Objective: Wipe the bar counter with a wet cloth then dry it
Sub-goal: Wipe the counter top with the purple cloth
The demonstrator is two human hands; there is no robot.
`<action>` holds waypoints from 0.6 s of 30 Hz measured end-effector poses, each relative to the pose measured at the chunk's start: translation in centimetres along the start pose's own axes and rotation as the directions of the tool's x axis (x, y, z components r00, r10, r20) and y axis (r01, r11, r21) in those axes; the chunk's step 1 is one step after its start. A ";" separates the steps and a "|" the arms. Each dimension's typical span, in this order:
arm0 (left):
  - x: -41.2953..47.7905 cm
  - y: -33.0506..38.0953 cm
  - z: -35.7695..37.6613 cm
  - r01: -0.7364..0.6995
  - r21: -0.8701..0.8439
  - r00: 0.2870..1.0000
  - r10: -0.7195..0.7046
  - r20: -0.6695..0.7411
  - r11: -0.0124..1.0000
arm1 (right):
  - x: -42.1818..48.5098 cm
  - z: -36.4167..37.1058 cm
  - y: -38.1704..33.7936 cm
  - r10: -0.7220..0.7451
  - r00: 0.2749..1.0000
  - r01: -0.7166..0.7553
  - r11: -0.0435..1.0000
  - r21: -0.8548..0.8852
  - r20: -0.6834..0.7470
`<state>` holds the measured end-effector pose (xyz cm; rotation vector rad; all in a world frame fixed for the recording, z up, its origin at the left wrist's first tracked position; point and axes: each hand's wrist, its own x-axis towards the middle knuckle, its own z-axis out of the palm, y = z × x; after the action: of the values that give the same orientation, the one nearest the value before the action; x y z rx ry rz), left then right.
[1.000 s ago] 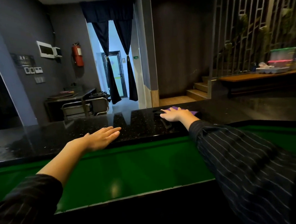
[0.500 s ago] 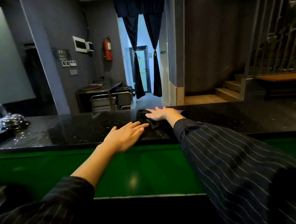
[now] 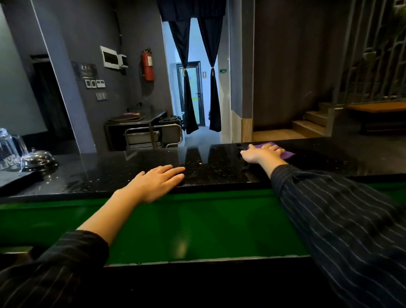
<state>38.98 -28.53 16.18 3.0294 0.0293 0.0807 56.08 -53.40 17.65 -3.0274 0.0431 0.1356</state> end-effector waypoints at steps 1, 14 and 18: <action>-0.1 -0.2 0.0 -0.007 -0.003 1.000 0.007 -0.004 1.000 | -0.8 0.2 -1.6 0.013 1.000 -0.013 1.000 -0.007 0.001; -2.8 -4.5 -0.3 -0.143 -0.100 0.979 0.125 -0.161 0.985 | -9.3 1.4 -8.6 -0.417 0.909 0.415 0.906 0.084 0.007; -4.7 -10.5 -0.3 -0.132 -0.039 0.974 0.122 -0.193 0.991 | -8.6 1.0 -2.0 -0.140 0.987 0.147 0.986 0.082 -0.078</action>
<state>34.12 -18.13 15.08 2.9576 -0.1480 0.3756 47.46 -51.06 17.62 -2.9337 -0.1588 0.0111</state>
